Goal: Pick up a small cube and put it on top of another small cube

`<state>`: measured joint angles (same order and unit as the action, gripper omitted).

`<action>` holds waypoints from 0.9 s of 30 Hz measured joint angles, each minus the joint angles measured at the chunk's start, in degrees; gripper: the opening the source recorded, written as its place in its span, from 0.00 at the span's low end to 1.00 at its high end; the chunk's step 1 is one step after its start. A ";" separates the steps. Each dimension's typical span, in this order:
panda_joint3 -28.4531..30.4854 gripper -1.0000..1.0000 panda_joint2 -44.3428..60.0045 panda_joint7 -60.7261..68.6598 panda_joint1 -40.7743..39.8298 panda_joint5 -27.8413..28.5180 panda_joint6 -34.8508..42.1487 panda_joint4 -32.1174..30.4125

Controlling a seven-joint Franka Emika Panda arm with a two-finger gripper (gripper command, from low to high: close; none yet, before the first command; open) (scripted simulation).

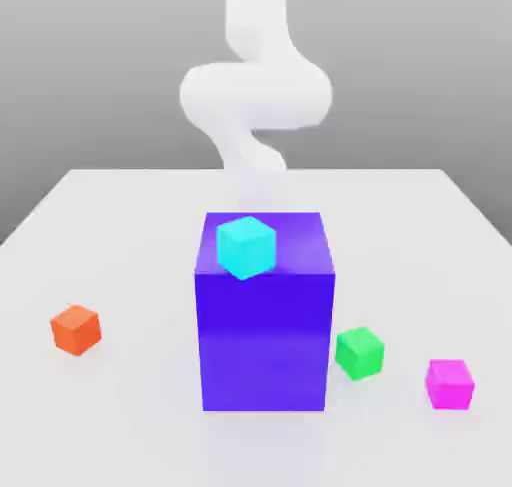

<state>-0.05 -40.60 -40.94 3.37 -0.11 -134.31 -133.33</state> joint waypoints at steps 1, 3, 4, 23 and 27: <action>-0.07 0.50 2.26 2.15 1.39 -0.09 -1.09 -0.67; -0.24 0.50 6.55 6.23 4.01 -0.28 -3.16 -1.93; -0.35 0.50 8.65 8.23 5.28 -0.38 -4.18 -2.55; -7.71 0.50 48.21 42.24 23.80 2.83 -23.22 -14.19; -6.53 0.50 56.57 42.27 25.79 6.40 -28.87 -13.92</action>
<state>-6.57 15.97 1.33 29.16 6.28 -163.18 -147.24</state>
